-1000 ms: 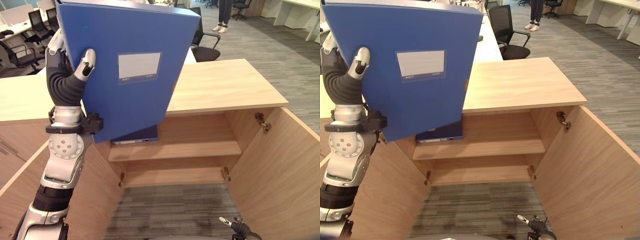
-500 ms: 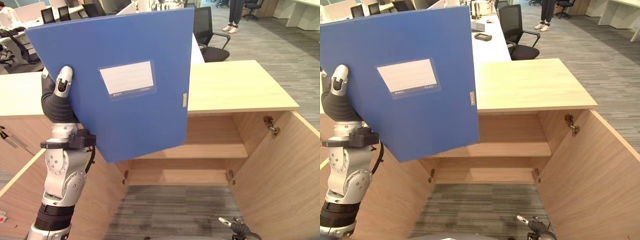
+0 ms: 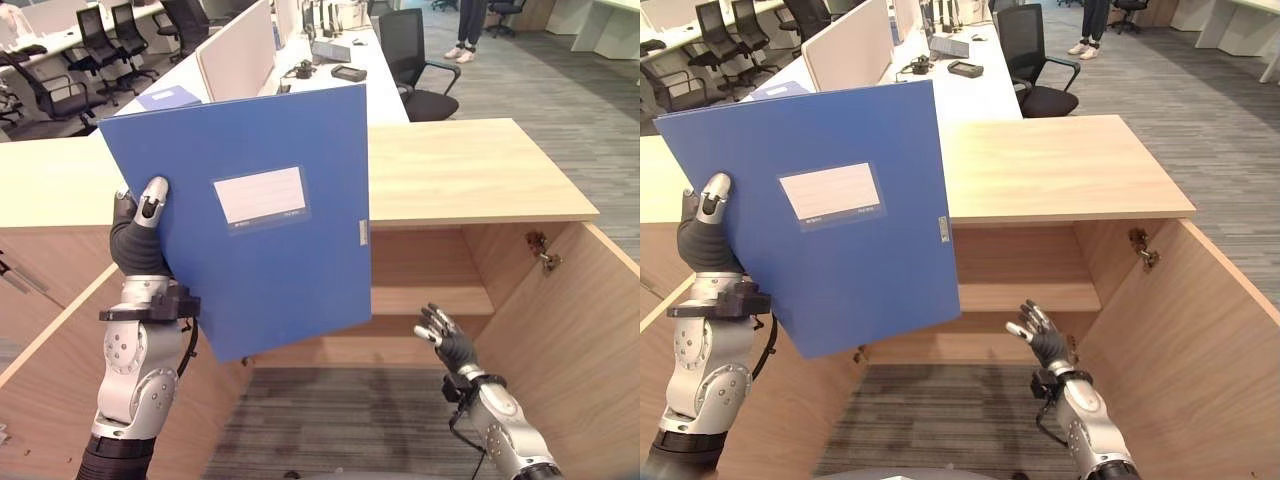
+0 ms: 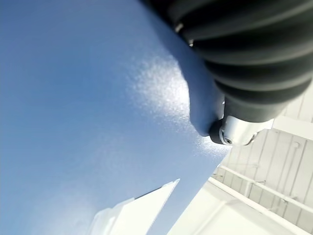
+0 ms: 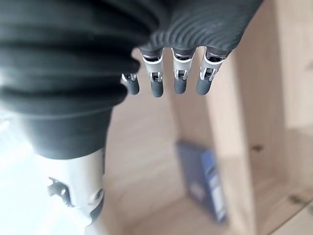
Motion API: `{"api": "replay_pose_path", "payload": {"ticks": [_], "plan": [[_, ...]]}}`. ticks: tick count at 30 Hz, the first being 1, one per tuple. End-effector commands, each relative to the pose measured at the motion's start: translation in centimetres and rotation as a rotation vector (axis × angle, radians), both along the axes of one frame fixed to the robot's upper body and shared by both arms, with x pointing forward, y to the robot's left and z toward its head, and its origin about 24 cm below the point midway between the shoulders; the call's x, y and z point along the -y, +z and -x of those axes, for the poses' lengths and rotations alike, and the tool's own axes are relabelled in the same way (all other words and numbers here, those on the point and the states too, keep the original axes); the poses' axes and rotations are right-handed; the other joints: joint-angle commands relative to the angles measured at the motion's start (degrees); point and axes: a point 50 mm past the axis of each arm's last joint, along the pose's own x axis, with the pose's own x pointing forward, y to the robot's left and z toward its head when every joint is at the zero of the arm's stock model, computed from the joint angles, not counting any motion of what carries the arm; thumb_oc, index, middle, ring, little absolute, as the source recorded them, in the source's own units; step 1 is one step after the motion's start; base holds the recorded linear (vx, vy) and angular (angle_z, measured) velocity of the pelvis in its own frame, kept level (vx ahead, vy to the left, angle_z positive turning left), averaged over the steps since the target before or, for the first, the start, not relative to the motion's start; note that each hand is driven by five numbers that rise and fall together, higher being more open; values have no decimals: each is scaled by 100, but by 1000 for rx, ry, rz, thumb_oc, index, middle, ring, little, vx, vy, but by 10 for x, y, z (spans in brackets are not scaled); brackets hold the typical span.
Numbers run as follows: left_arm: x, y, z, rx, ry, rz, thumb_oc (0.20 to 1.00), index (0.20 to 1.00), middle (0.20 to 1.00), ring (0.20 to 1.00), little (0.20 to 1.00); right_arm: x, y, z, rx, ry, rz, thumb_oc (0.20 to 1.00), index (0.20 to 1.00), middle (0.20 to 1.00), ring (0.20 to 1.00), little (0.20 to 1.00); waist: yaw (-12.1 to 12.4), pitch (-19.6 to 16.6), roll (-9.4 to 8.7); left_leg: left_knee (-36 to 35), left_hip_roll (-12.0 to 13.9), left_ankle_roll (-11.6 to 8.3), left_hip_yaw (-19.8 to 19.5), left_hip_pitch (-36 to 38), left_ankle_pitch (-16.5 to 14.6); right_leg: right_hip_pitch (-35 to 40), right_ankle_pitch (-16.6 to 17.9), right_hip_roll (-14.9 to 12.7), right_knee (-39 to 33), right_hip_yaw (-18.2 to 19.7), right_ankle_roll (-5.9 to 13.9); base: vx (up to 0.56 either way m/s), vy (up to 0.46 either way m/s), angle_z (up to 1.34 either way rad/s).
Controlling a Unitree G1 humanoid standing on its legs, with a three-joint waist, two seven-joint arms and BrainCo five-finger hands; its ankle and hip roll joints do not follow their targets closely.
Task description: Put the empty folder in the office cabinet
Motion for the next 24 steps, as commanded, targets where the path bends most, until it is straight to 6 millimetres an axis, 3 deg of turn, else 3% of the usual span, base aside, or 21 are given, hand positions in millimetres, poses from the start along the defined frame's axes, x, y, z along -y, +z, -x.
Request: {"api": "replay_pose_path", "payload": {"ticks": [1,11,16,24], "plan": [[-8,20,-6,95,41,-65,200,200,200,200,200,-3,25,-16,119,35,-88,1000,1000,1000,1000,1000,-30,158,-199,16,-92,-28,-140,135,-569,326,-592,44,57,-138,128,0,0,0],[-3,17,-10,77,57,-122,200,200,200,200,200,-44,54,-20,214,225,-234,1000,1000,1000,1000,1000,-73,153,-217,16,-75,-38,-72,117,-564,273,-571,31,47,-87,137,-5,1,0],[2,20,-14,85,46,-169,200,200,200,200,200,-54,56,-20,208,281,-281,1000,1000,1000,1000,1000,-76,166,-237,16,-69,-41,-65,120,-564,262,-564,27,47,-74,141,-2,1,-1],[11,17,-21,67,-19,-250,200,200,200,200,200,-65,77,-28,274,385,-279,1000,1000,1000,1000,1000,-82,167,-258,16,-59,-46,-54,99,-552,245,-547,26,47,-76,145,0,0,0]]}}
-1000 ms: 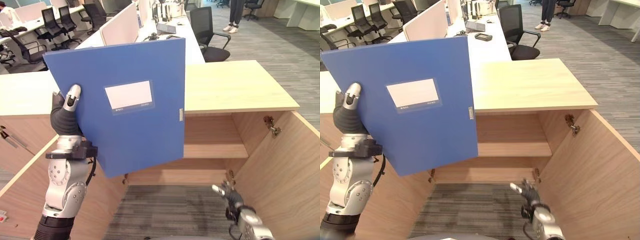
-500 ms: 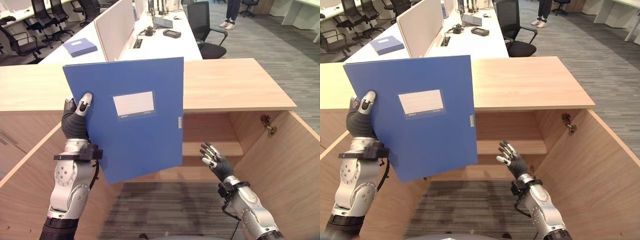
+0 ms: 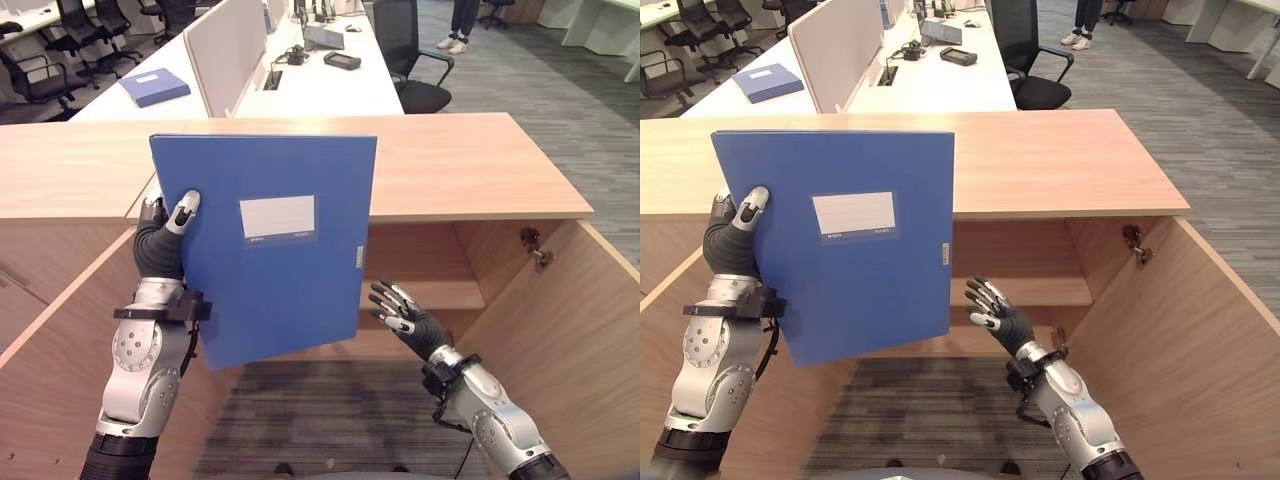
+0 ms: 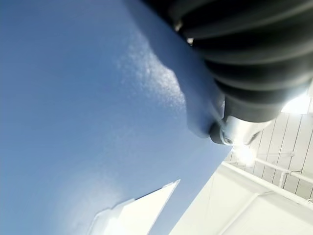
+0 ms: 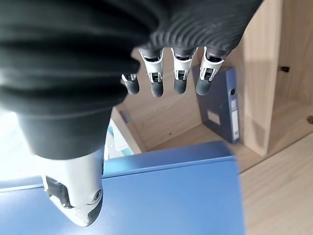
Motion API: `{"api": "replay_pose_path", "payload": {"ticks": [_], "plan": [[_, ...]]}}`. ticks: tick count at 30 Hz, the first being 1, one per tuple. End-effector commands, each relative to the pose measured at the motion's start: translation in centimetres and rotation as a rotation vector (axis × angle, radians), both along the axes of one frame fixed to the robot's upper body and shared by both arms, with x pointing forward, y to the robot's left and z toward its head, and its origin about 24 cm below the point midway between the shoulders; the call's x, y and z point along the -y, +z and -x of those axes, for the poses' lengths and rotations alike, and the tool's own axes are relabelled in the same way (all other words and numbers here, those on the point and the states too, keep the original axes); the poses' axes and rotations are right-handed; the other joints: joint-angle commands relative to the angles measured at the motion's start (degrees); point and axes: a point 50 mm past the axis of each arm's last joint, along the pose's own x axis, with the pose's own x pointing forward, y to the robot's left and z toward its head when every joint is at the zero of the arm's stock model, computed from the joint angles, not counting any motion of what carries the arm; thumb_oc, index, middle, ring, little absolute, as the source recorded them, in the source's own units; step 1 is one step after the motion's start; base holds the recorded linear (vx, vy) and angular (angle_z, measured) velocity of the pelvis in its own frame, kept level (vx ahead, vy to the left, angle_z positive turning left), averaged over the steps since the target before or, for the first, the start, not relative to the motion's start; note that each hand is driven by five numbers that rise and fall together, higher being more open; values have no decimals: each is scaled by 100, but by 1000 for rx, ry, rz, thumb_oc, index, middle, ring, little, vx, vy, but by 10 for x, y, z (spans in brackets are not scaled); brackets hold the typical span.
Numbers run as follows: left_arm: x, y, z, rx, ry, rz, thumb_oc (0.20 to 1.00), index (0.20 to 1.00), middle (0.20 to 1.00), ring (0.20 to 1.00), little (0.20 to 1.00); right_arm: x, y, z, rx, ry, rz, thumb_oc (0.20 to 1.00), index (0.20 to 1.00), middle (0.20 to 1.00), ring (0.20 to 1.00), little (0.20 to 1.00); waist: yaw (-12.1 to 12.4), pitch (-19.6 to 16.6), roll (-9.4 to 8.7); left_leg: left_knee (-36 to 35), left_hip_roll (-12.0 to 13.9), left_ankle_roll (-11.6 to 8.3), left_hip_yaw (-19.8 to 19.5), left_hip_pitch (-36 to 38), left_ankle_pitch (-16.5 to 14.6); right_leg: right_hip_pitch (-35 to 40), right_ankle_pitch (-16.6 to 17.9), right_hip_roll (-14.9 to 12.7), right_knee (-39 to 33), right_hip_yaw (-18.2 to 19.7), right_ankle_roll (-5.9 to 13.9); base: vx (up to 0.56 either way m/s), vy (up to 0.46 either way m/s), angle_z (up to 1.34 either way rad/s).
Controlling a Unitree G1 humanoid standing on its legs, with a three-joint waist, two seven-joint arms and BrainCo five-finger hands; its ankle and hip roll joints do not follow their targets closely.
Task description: Put the empty folder in the office cabinet
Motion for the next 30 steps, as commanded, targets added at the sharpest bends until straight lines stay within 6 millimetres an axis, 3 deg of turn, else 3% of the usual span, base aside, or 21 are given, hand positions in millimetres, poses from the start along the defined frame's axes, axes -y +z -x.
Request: {"api": "replay_pose_path", "payload": {"ticks": [1,9,21,30], "plan": [[7,30,-14,135,-45,-98,200,200,200,200,200,-18,49,-22,203,82,-114,1000,1000,1000,1000,1000,-69,58,-125,16,-59,-46,-122,135,-549,310,-556,28,47,-132,132,0,0,0],[24,24,-21,95,-155,-130,200,200,200,200,200,-32,60,-31,245,138,-94,1000,1000,1000,1000,1000,-71,70,-116,16,-65,-40,-124,130,-548,311,-544,21,49,-115,131,0,0,0],[52,22,-25,83,-289,-126,200,200,200,200,200,-52,60,-39,219,169,-136,1000,1000,1000,1000,1000,-63,85,-121,16,-68,-29,-140,120,-541,317,-546,27,47,-118,124,0,0,0],[65,27,-29,101,-349,-142,200,200,200,200,200,-67,54,-33,184,244,-145,1000,1000,1000,1000,1000,-77,81,-123,16,-66,-33,-152,135,-542,331,-549,22,49,-133,124,0,0,0]]}}
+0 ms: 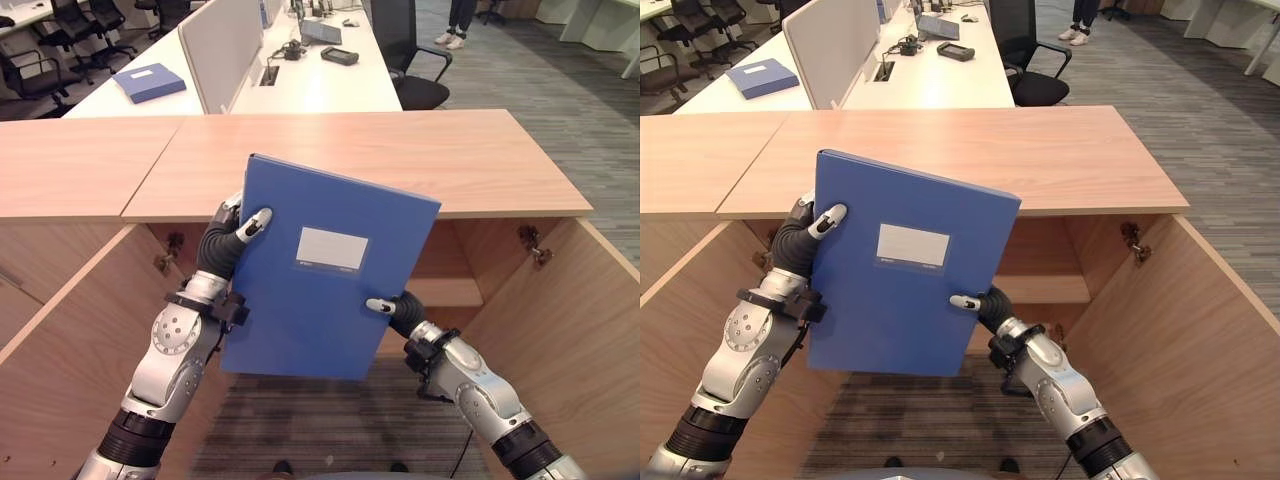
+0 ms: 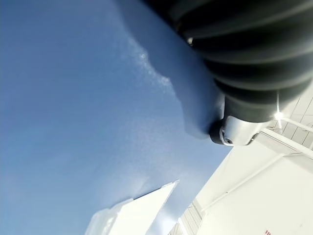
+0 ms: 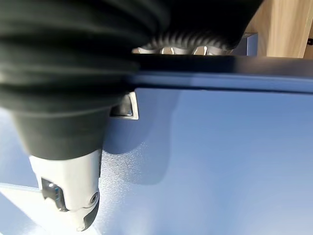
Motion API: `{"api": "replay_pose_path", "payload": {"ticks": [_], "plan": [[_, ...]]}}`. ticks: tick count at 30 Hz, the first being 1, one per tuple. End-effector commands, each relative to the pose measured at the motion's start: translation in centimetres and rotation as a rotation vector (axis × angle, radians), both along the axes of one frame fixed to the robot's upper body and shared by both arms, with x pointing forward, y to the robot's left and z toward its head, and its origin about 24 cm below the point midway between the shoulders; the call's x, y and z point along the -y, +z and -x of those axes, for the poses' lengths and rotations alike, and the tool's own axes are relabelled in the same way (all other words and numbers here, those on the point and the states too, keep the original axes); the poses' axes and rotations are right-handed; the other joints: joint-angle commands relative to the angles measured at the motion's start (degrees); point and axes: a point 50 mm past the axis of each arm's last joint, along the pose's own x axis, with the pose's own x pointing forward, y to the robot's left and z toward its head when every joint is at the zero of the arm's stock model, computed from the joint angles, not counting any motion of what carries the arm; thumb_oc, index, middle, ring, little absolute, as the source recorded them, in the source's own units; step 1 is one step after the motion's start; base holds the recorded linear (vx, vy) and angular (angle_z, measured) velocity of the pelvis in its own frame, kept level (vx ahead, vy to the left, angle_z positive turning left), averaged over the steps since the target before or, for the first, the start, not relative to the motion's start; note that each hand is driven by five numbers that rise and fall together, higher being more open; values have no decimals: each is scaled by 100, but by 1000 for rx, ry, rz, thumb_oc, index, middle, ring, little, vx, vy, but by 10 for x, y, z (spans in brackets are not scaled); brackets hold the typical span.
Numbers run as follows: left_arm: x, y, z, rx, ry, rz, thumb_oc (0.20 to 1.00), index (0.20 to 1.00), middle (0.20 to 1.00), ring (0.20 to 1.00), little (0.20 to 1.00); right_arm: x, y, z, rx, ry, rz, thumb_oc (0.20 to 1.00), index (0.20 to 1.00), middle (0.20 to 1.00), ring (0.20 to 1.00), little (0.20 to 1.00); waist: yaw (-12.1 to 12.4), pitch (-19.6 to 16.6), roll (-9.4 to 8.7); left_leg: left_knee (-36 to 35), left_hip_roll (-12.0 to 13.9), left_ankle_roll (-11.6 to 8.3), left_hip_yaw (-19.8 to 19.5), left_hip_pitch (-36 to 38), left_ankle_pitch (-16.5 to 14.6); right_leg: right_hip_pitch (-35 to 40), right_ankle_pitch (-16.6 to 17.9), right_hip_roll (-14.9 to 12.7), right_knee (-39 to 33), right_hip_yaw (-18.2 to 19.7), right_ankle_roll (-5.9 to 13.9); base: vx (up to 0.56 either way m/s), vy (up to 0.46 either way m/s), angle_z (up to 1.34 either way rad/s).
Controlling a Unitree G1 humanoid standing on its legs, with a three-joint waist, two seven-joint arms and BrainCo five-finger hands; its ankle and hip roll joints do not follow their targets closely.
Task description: Put the empty folder in the office cabinet
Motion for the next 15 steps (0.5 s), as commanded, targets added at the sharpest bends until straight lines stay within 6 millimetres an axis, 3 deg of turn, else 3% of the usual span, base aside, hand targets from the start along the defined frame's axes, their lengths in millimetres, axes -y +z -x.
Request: {"api": "replay_pose_path", "payload": {"ticks": [1,4,5,6,15], "plan": [[24,42,-12,181,-121,24,200,200,200,200,200,-41,36,-12,127,152,-129,1000,1000,1000,1000,1000,-86,62,-120,14,-66,-34,-165,152,-542,358,-555,23,51,-154,122,0,0,0],[27,45,-13,193,-134,29,200,200,200,200,200,-45,36,-10,124,167,-135,1000,1000,1000,1000,1000,-95,63,-120,14,-71,-32,-167,156,-544,355,-554,22,55,-153,124,0,0,0],[28,44,-13,193,-137,35,200,200,200,200,200,-47,37,-10,126,177,-142,787,787,787,787,787,-93,61,-122,14,-75,-29,-173,153,-546,354,-555,22,55,-148,122,0,0,0],[29,44,-12,193,-140,35,200,200,200,200,200,-48,37,-10,126,180,-146,200,200,200,200,200,-92,59,-125,14,-74,-29,-172,154,-547,355,-554,18,55,-146,122,0,0,0],[29,42,-12,178,-144,54,200,200,200,200,200,-50,44,-9,154,190,-159,200,200,200,200,200,-88,52,-127,14,-68,-21,-191,163,-550,373,-567,19,64,-146,115,0,0,0]]}}
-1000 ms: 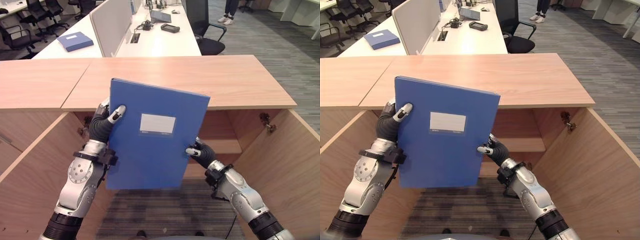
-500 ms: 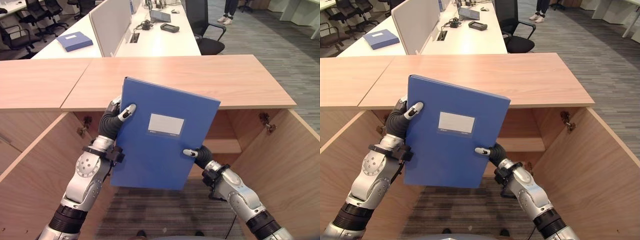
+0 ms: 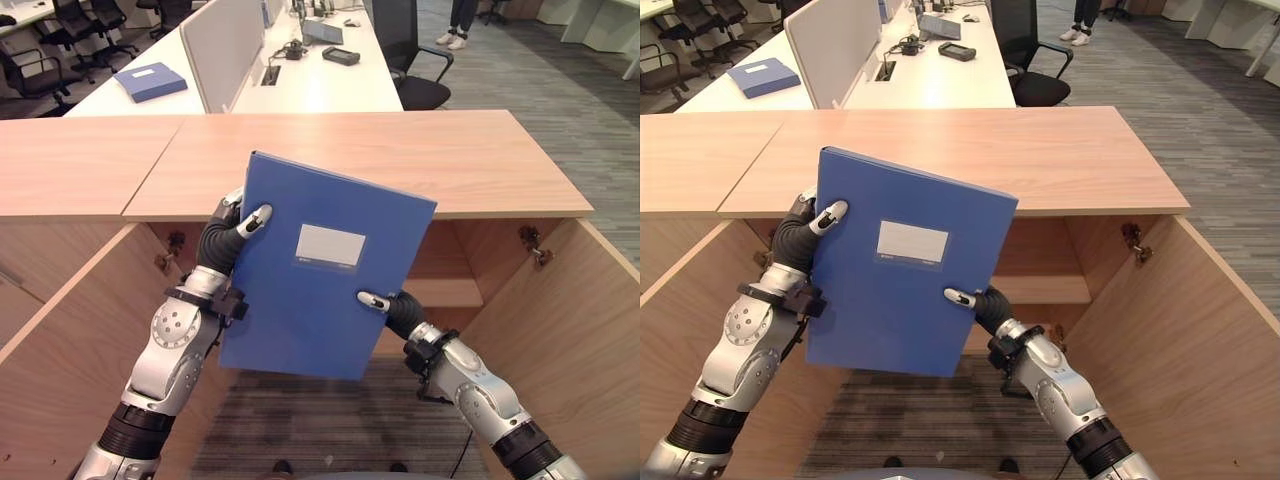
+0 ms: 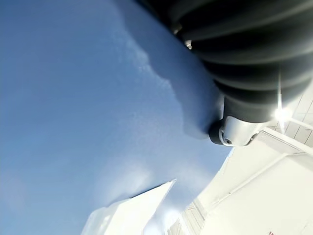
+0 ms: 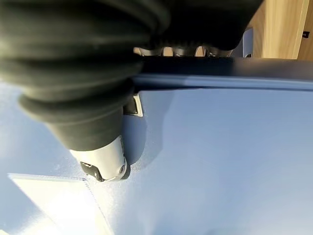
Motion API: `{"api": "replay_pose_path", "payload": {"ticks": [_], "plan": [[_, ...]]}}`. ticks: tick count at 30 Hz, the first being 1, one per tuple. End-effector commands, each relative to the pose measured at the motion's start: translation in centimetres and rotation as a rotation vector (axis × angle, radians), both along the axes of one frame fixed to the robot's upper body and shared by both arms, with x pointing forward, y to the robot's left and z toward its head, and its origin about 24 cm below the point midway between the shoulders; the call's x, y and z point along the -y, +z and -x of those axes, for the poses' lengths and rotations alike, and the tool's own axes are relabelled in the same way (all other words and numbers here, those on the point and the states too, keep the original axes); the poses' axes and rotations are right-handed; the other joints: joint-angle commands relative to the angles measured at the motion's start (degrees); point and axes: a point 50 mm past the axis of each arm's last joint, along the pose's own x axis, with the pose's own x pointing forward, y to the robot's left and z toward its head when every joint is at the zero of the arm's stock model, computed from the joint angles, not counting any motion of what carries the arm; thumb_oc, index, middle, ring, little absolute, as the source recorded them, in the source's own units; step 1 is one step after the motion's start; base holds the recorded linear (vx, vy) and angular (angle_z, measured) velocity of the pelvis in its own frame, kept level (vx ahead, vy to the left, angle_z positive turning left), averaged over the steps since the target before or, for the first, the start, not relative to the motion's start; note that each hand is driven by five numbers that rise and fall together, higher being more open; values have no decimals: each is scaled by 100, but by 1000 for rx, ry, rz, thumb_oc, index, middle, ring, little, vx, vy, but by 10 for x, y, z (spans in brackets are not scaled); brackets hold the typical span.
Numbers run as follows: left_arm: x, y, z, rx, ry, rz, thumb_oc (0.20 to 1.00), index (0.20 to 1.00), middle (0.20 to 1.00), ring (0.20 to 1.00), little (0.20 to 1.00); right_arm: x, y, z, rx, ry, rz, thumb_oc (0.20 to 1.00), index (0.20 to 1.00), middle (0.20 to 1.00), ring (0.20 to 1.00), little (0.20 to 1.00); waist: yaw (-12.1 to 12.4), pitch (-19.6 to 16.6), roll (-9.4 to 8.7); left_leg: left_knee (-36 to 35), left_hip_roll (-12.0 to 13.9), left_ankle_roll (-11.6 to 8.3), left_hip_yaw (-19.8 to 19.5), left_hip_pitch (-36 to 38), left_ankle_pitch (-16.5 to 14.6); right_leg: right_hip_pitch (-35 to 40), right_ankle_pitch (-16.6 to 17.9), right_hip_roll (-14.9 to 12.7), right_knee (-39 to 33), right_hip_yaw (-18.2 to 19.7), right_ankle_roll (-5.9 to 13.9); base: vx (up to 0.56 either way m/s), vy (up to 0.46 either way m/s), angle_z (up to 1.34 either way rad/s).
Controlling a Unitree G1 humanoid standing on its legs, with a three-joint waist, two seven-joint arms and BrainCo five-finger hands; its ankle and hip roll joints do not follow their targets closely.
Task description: Put the empty folder in the office cabinet
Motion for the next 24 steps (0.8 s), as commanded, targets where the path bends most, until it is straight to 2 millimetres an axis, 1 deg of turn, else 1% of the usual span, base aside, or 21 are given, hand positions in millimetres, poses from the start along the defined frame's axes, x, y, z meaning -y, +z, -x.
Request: {"api": "replay_pose_path", "payload": {"ticks": [1,13,14,15,16,18,19,22,23,24], "plan": [[30,41,-6,184,-155,62,200,200,200,200,200,-47,44,-10,177,183,-120,200,200,200,200,200,-91,44,-113,14,-69,-21,-187,159,-553,365,-567,19,62,-137,116,0,0,0],[19,38,-4,182,-104,70,200,200,200,200,200,-40,34,-8,143,157,-100,200,200,200,200,200,-54,33,-131,14,-81,-26,-198,143,-548,372,-574,29,60,-160,111,0,0,0],[18,37,-4,179,-100,68,209,209,209,209,209,-38,33,-8,143,157,-87,200,200,200,200,200,-54,32,-135,14,-79,-26,-204,140,-546,370,-573,32,61,-170,111,0,0,0],[14,36,-3,179,-86,60,677,677,677,677,677,-32,31,-9,159,161,-28,200,200,200,200,200,-41,34,-145,14,-77,-27,-207,134,-543,367,-571,32,67,-183,113,0,0,0],[11,36,-3,180,-71,55,1000,1000,1000,1000,1000,-27,30,-10,181,157,26,200,200,200,200,200,-31,35,-150,14,-78,-26,-210,128,-543,368,-571,30,66,-186,113,0,0,0],[4,33,0,178,-46,45,1000,1000,1000,1000,1000,-15,30,-12,230,152,149,200,200,200,200,200,-14,27,-152,14,-76,-24,-221,124,-546,370,-582,28,68,-198,113,0,0,0],[4,32,0,177,-46,45,1000,1000,1000,1000,1000,-15,30,-12,230,153,151,200,200,200,200,200,-16,25,-149,14,-75,-24,-222,124,-547,371,-584,28,69,-199,113,0,0,0],[-7,25,4,157,-5,30,1000,1000,1000,1000,1000,6,27,-16,274,101,310,200,200,200,200,200,5,40,-146,14,-75,-21,-245,114,-546,366,-590,27,71,-216,117,0,0,0],[-16,18,8,135,11,21,1000,1000,1000,1000,1000,16,28,-18,319,67,397,200,200,200,200,200,29,52,-144,14,-73,-17,-258,109,-544,363,-591,24,72,-224,120,0,0,0],[-20,14,10,118,14,24,1000,1000,1000,1000,1000,21,31,-18,352,50,446,200,200,200,200,200,37,57,-138,14,-74,-15,-261,108,-547,363,-595,22,72,-230,122,0,0,0]]}}
